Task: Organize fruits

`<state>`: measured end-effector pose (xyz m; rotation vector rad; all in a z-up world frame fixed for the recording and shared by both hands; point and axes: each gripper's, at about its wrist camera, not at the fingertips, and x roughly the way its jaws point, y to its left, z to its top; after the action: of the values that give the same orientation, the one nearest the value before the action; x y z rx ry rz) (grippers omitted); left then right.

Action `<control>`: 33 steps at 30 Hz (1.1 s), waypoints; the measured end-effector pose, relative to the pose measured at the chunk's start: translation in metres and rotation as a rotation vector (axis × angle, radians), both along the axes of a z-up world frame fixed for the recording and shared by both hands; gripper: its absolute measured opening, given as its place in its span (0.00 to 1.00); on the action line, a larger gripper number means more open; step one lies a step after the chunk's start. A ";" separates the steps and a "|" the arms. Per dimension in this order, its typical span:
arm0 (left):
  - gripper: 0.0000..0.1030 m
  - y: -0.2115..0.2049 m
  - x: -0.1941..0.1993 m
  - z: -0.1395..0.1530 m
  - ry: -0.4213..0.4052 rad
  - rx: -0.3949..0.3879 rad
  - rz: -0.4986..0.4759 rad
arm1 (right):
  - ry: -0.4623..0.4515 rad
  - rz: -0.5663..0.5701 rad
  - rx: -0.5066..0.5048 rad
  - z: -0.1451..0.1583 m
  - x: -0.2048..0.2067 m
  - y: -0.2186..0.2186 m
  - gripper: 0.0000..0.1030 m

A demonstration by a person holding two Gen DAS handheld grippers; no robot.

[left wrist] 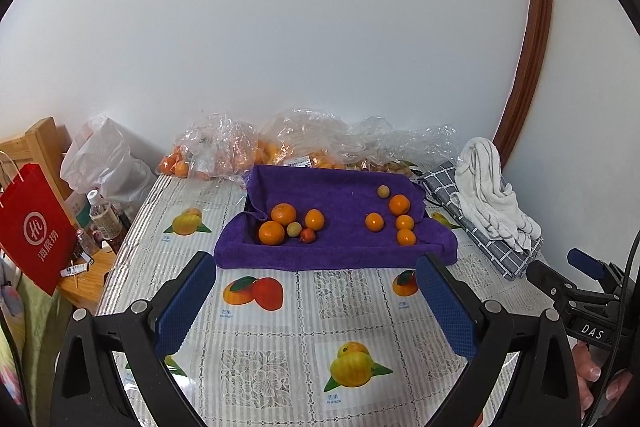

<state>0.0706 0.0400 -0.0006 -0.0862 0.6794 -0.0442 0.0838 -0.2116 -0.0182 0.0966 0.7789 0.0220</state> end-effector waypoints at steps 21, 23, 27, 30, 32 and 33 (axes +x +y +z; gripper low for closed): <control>0.98 0.002 0.000 0.001 0.009 0.003 -0.002 | -0.002 0.008 0.000 0.001 -0.002 0.000 0.99; 0.98 0.002 0.000 0.001 0.009 0.003 -0.002 | -0.002 0.009 0.002 0.001 -0.002 0.000 0.99; 0.98 0.001 -0.001 0.001 0.009 0.004 -0.001 | -0.003 0.009 0.002 0.001 -0.002 0.002 0.99; 0.98 0.002 -0.001 0.001 0.008 0.003 0.001 | -0.004 0.010 0.004 0.001 -0.002 0.002 0.99; 0.98 0.001 -0.001 0.001 0.008 0.003 0.000 | -0.005 0.010 0.002 0.001 -0.002 0.002 0.99; 0.98 0.002 -0.001 0.001 0.008 0.004 0.000 | -0.005 0.009 0.002 0.002 -0.002 0.003 0.99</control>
<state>0.0697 0.0417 0.0009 -0.0830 0.6873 -0.0423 0.0815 -0.2090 -0.0167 0.0943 0.7739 0.0318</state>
